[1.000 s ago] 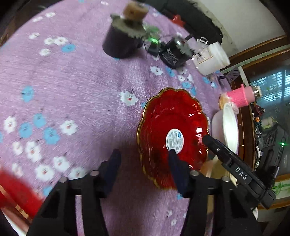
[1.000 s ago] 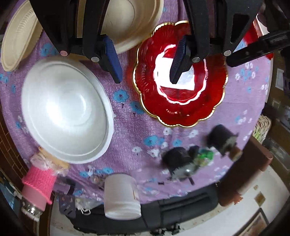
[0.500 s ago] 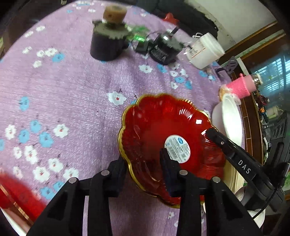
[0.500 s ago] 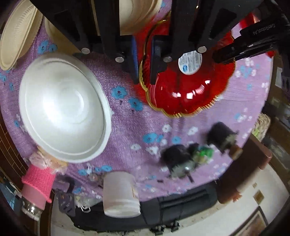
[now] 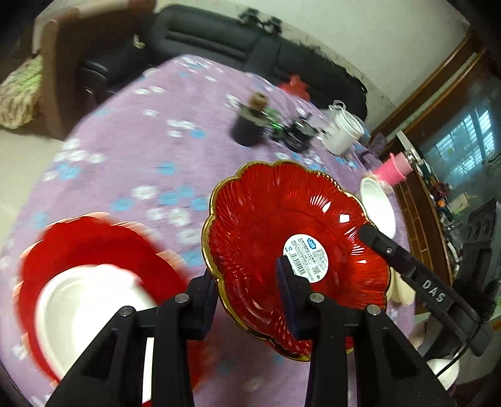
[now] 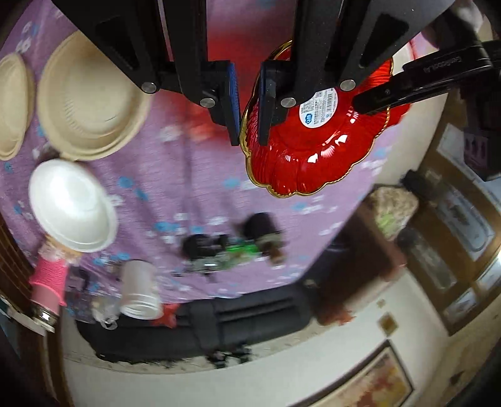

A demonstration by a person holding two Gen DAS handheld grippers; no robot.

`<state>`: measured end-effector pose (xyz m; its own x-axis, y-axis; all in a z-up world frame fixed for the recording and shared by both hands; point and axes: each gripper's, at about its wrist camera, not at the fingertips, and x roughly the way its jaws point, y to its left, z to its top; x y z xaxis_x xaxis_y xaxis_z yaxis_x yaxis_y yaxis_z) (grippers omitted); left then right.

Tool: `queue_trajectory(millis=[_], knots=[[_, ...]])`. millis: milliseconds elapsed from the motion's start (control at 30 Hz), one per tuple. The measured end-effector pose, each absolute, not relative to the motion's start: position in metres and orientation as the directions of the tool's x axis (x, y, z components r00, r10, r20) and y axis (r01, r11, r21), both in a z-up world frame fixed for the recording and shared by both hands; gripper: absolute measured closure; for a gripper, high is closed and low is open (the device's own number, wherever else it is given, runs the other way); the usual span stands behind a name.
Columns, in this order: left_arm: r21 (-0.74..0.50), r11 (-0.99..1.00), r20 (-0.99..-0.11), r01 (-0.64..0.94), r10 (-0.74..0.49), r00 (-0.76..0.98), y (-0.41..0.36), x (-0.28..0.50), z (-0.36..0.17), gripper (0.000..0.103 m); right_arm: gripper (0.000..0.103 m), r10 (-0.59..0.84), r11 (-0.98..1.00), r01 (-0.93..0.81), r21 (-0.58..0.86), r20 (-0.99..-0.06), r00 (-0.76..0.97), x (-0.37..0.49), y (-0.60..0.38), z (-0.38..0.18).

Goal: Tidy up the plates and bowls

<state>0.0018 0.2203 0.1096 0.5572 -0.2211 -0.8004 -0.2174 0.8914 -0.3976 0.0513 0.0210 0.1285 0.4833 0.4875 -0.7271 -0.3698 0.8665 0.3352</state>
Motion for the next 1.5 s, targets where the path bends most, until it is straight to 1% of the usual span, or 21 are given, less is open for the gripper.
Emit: queue_trajectory(millis=[133, 300, 467, 633, 667, 700, 733, 767, 800, 833, 867, 967, 1000, 1067, 1100, 1167, 1233, 1267, 1300, 1400, 1500], knots=[[-0.364, 0.890, -0.796, -0.276, -0.143, 0.588, 0.251, -0.047, 0.111, 0.069, 0.090, 0.541, 0.825, -0.449, 0.344, -0.712, 0.448, 0.016, 0.062, 0.131], [-0.331, 0.875, -0.798, -0.354, -0.060, 0.599, 0.285, -0.095, 0.101, 0.069, 0.090, 0.562, 0.791, -0.515, 0.329, -0.724, 0.401, -0.017, 0.110, 0.115], [-0.274, 0.877, -0.794, -0.395, 0.026, 0.608, 0.301, -0.122, 0.092, 0.068, 0.090, 0.569, 0.769, -0.542, 0.339, -0.749, 0.339, -0.036, 0.140, 0.088], [-0.218, 0.875, -0.834, -0.432, 0.063, 0.549, 0.308, -0.123, 0.069, 0.068, 0.088, 0.543, 0.775, -0.551, 0.310, -0.773, 0.329, -0.044, 0.161, 0.067], [-0.221, 0.874, -0.834, -0.433, 0.061, 0.548, 0.309, -0.124, 0.067, 0.066, 0.087, 0.534, 0.778, -0.554, 0.297, -0.777, 0.333, -0.046, 0.163, 0.064], [-0.228, 0.873, -0.833, -0.432, 0.055, 0.551, 0.310, -0.125, 0.067, 0.062, 0.087, 0.532, 0.779, -0.555, 0.292, -0.775, 0.340, -0.048, 0.164, 0.063], [-0.245, 0.870, -0.828, -0.428, 0.043, 0.560, 0.311, -0.126, 0.067, 0.054, 0.087, 0.530, 0.781, -0.554, 0.288, -0.774, 0.347, -0.050, 0.163, 0.062], [-0.261, 0.865, -0.819, -0.428, 0.037, 0.573, 0.312, -0.129, 0.069, 0.049, 0.086, 0.535, 0.779, -0.558, 0.286, -0.768, 0.353, -0.051, 0.162, 0.062], [-0.270, 0.864, -0.809, -0.426, 0.036, 0.587, 0.312, -0.132, 0.071, 0.043, 0.084, 0.545, 0.774, -0.567, 0.282, -0.752, 0.371, -0.054, 0.160, 0.065], [-0.277, 0.864, -0.798, -0.421, 0.037, 0.601, 0.312, -0.135, 0.074, 0.039, 0.078, 0.548, 0.775, -0.570, 0.272, -0.739, 0.392, -0.056, 0.158, 0.067], [-0.281, 0.864, -0.793, -0.417, 0.036, 0.608, 0.311, -0.138, 0.076, 0.038, 0.071, 0.544, 0.781, -0.570, 0.254, -0.724, 0.424, -0.059, 0.156, 0.071], [-0.304, 0.857, -0.764, -0.416, 0.042, 0.644, 0.309, -0.149, 0.083, 0.038, 0.062, 0.557, 0.794, -0.556, 0.247, -0.662, 0.501, -0.069, 0.138, 0.084], [-0.303, 0.855, -0.747, -0.421, 0.061, 0.662, 0.308, -0.154, 0.087, 0.038, 0.061, 0.560, 0.797, -0.550, 0.249, -0.645, 0.519, -0.073, 0.131, 0.088], [-0.283, 0.862, -0.692, -0.420, 0.120, 0.712, 0.299, -0.168, 0.102, 0.038, 0.051, 0.555, 0.812, -0.533, 0.238, -0.599, 0.577, -0.083, 0.110, 0.096], [-0.271, 0.871, -0.664, -0.409, 0.139, 0.735, 0.293, -0.174, 0.109, 0.037, 0.048, 0.544, 0.823, -0.521, 0.226, -0.578, 0.608, -0.088, 0.100, 0.099], [-0.236, 0.896, -0.598, -0.377, 0.172, 0.783, 0.272, -0.183, 0.124, 0.028, 0.038, 0.501, 0.856, -0.481, 0.189, -0.532, 0.682, -0.099, 0.077, 0.102], [-0.208, 0.922, -0.542, -0.327, 0.170, 0.823, 0.247, -0.186, 0.136, 0.014, 0.037, 0.452, 0.886, -0.433, 0.165, -0.507, 0.733, -0.101, 0.056, 0.100], [-0.186, 0.935, -0.523, -0.303, 0.167, 0.836, 0.234, -0.185, 0.141, 0.011, 0.037, 0.439, 0.894, -0.418, 0.163, -0.506, 0.742, -0.101, 0.047, 0.099], [-0.163, 0.947, -0.511, -0.277, 0.159, 0.845, 0.221, -0.183, 0.145, 0.006, 0.037, 0.427, 0.901, -0.402, 0.165, -0.509, 0.747, -0.099, 0.038, 0.096], [-0.119, 0.974, -0.498, -0.190, 0.107, 0.861, 0.183, -0.171, 0.151, 0.004, 0.037, 0.394, 0.918, -0.352, 0.184, -0.536, 0.747, -0.088, 0.010, 0.087], [-0.119, 0.986, -0.526, -0.114, 0.035, 0.850, 0.151, -0.154, 0.148, 0.004, 0.037, 0.358, 0.933, -0.311, 0.181, -0.545, 0.758, -0.081, -0.016, 0.083]])
